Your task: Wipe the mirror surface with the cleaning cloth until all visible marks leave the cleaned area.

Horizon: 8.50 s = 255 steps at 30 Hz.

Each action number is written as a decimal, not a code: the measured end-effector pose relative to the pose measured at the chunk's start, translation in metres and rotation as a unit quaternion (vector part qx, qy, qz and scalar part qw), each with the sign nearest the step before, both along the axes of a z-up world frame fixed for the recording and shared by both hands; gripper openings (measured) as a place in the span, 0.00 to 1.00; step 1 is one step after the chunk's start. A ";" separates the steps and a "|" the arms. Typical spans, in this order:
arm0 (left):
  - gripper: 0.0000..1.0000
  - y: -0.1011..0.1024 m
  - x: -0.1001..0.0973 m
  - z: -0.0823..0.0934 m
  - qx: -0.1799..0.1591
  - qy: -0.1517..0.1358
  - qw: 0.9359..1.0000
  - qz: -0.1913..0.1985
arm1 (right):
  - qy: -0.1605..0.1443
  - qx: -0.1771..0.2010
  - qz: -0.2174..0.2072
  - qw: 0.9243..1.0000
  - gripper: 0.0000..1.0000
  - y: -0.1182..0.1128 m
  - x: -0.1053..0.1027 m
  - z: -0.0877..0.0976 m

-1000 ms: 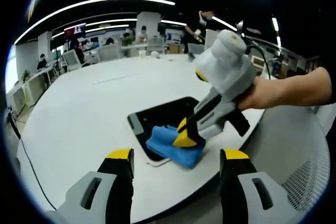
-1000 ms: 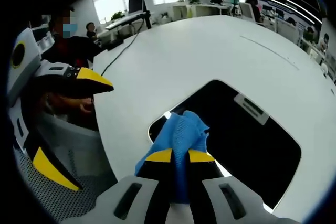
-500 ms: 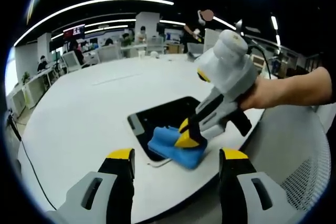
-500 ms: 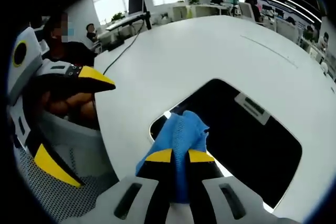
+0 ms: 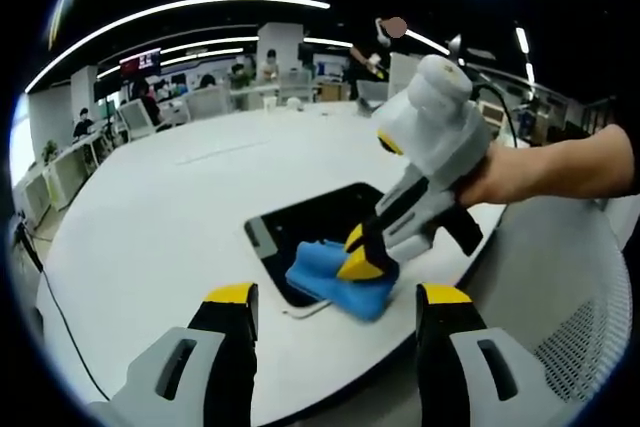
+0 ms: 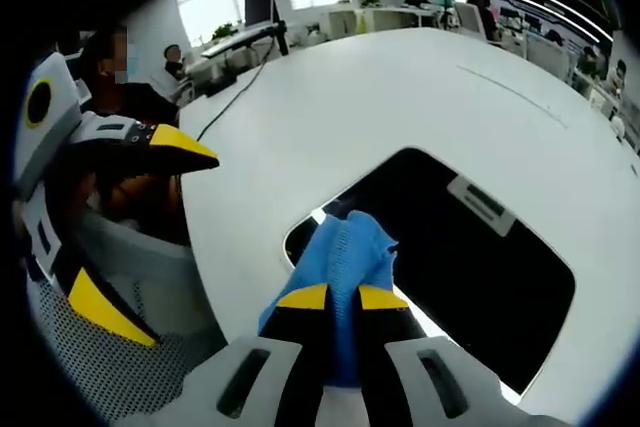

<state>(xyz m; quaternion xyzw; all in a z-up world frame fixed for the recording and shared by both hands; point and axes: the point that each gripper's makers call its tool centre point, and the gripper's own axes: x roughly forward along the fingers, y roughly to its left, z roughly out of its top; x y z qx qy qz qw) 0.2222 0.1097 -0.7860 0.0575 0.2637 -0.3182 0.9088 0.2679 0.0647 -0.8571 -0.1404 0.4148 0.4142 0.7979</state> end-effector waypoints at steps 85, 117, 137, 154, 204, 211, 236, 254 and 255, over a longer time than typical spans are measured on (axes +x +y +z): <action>0.64 -0.003 -0.003 0.000 -0.006 0.005 1.000 -0.005 | -0.020 0.001 -0.059 0.998 0.05 -0.048 0.053 0.000; 0.69 -0.006 0.001 0.009 -0.054 0.003 0.999 0.007 | -0.057 -0.023 -0.070 0.996 0.05 -0.047 0.092 0.000; 0.68 -0.006 0.000 0.008 -0.054 0.004 0.999 0.007 | -0.094 -0.066 -0.036 0.993 0.04 -0.048 0.111 0.001; 0.65 -0.005 -0.001 0.006 -0.044 0.008 0.999 0.002 | -0.106 -0.082 -0.049 0.990 0.04 -0.050 0.134 0.001; 0.65 -0.007 -0.002 0.005 -0.047 0.013 0.999 -0.001 | -0.094 -0.091 -0.079 0.988 0.04 -0.083 0.134 0.000; 0.65 -0.007 -0.003 0.004 -0.048 0.017 0.999 -0.001 | -0.094 -0.091 -0.078 0.988 0.04 -0.082 0.129 0.001; 0.64 -0.007 -0.002 0.006 -0.045 0.012 0.999 -0.001 | -0.069 -0.083 -0.062 0.992 0.04 -0.081 0.106 0.000; 0.65 -0.007 -0.004 0.004 -0.035 0.013 0.999 -0.006 | -0.075 -0.083 -0.047 0.993 0.04 -0.083 0.081 0.001; 0.65 -0.006 -0.004 0.004 -0.034 0.012 0.999 -0.006 | -0.073 -0.082 -0.048 0.993 0.04 -0.084 0.080 0.000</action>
